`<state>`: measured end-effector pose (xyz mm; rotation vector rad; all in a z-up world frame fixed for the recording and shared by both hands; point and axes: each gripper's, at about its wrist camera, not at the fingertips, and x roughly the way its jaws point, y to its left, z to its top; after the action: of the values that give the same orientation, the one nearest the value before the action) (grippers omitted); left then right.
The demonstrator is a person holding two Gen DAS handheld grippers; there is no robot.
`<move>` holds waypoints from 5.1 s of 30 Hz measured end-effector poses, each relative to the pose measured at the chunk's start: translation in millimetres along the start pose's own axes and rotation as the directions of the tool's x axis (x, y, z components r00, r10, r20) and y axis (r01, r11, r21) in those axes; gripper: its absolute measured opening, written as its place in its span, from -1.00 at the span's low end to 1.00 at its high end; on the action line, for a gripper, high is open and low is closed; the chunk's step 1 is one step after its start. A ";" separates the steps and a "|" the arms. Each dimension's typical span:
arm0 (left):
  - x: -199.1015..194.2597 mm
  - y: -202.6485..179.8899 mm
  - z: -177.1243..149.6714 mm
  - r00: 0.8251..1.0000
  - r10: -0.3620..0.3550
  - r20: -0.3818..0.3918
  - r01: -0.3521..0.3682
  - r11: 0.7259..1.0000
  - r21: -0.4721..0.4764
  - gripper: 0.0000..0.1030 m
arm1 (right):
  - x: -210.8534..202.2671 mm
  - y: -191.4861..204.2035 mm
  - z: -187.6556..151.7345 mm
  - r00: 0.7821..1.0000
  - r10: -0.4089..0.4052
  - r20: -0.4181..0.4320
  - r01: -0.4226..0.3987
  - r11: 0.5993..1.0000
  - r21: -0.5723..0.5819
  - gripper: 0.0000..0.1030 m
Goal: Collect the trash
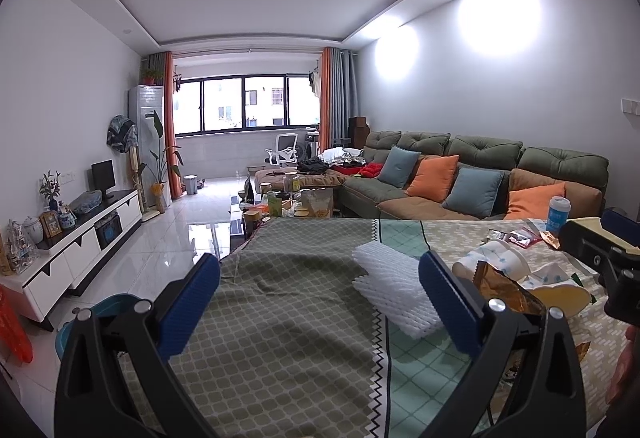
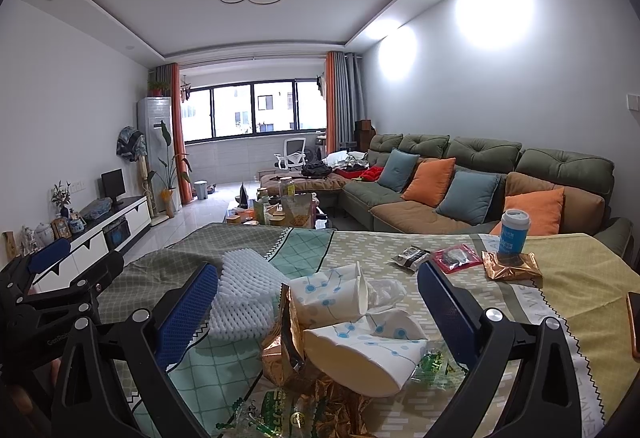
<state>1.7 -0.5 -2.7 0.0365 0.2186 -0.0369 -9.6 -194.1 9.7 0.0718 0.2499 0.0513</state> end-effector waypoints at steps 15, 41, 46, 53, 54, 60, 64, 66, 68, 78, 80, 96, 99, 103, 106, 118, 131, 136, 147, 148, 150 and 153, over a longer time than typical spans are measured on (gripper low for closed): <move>-1.2 -17.1 -4.9 0.988 -0.148 -0.046 0.150 0.987 0.061 0.93 | 4.5 -20.8 -4.3 0.998 0.008 -0.064 -0.005 0.999 0.046 0.93; 15.4 -87.0 -72.1 0.732 -0.551 -0.402 0.630 0.772 0.090 -0.01 | 28.7 -70.7 -43.4 0.945 0.067 -0.319 -0.034 0.994 0.107 -0.01; 12.4 -84.4 -72.4 0.743 -0.543 -0.391 0.622 0.776 0.105 -0.27 | 31.6 -80.1 -42.8 0.941 0.082 -0.328 -0.036 0.989 0.142 -0.44; 7.3 -68.3 -62.1 0.729 -0.578 -0.366 0.642 0.763 0.075 -0.38 | 26.0 -89.4 -31.2 0.952 0.093 -0.292 -0.043 0.984 0.175 -0.83; 5.7 -64.2 -60.6 0.729 -0.583 -0.359 0.644 0.762 0.072 -0.38 | 25.2 -89.8 -29.1 0.954 0.092 -0.286 -0.043 0.984 0.176 -0.83; -2.9 -36.6 -52.4 0.736 -0.598 -0.318 0.640 0.768 0.037 -0.39 | 20.0 -88.9 -14.9 0.961 0.132 -0.243 -0.082 0.975 0.204 -0.83; -9.3 -19.6 -43.2 0.757 -0.587 -0.287 0.616 0.787 0.015 -0.39 | 19.7 -77.3 -4.2 0.960 0.176 -0.217 -0.132 0.970 0.205 -0.83; -12.2 -8.2 -37.1 0.774 -0.571 -0.272 0.595 0.804 0.006 -0.39 | 20.5 -66.3 2.0 0.957 0.208 -0.204 -0.169 0.966 0.195 -0.83; -13.6 2.3 -33.9 0.795 -0.546 -0.263 0.566 0.824 0.002 -0.39 | 21.9 -52.8 6.0 0.950 0.241 -0.198 -0.206 0.962 0.181 -0.83; -14.7 96.2 -27.3 0.928 -0.297 -0.226 0.290 0.955 -0.064 -0.38 | 69.9 54.5 20.4 0.843 0.476 -0.250 -0.471 0.878 0.087 -0.83; -15.0 117.6 -26.8 0.945 -0.233 -0.229 0.221 0.972 -0.075 -0.38 | 81.5 79.1 20.0 0.811 0.518 -0.273 -0.520 0.851 0.070 -0.83; 10.5 284.0 -60.7 0.926 0.041 -0.376 -0.136 0.964 -0.229 -0.36 | 147.6 248.6 1.9 0.615 0.640 -0.461 -0.720 0.694 0.002 -0.83; 20.6 297.8 -69.4 0.913 0.028 -0.407 -0.146 0.954 -0.261 -0.35 | 159.8 270.4 -7.7 0.593 0.629 -0.503 -0.726 0.687 0.003 -0.83; 36.7 313.6 -84.2 0.888 0.021 -0.460 -0.180 0.935 -0.305 -0.25 | 177.4 294.0 -18.5 0.553 0.615 -0.562 -0.739 0.674 0.011 -0.83; 43.0 318.8 -91.6 0.879 0.025 -0.475 -0.197 0.928 -0.316 -0.25 | 187.5 308.3 -25.9 0.543 0.589 -0.599 -0.737 0.676 -0.002 -0.80; 55.8 328.3 -102.1 0.861 0.034 -0.508 -0.240 0.907 -0.347 0.12 | 203.8 323.1 -38.5 0.517 0.559 -0.648 -0.723 0.691 0.019 -0.33; 31.6 292.7 -61.7 0.921 0.021 -0.388 -0.152 0.938 -0.311 0.37 | 165.1 254.2 -4.0 0.569 0.635 -0.523 -0.717 0.694 0.063 -0.05; 16.0 245.2 -35.2 0.953 -0.050 -0.297 -0.027 0.968 -0.251 0.47 | 142.9 210.2 6.6 0.625 0.622 -0.471 -0.685 0.727 0.050 0.00; 27.7 116.7 -27.2 0.887 -0.362 -0.287 0.321 0.930 -0.182 0.49 | 114.3 94.9 11.4 0.765 0.498 -0.408 -0.517 0.853 0.072 0.06; 29.7 106.5 -28.2 0.875 -0.386 -0.293 0.345 0.921 -0.182 0.49 | 112.4 81.7 10.7 0.781 0.474 -0.406 -0.488 0.870 0.075 0.06; 35.1 84.9 -32.1 0.842 -0.443 -0.308 0.403 0.896 -0.186 0.50 | 110.9 62.6 11.1 0.802 0.441 -0.403 -0.448 0.890 0.084 0.06; 40.7 59.3 -37.9 0.799 -0.502 -0.331 0.462 0.865 -0.196 0.50 | 109.1 34.6 11.8 0.831 0.395 -0.392 -0.391 0.915 0.093 0.09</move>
<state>35.6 59.0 -46.6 -0.1228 0.6100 -0.5370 97.5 -153.9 -3.0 0.1217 0.6502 0.4834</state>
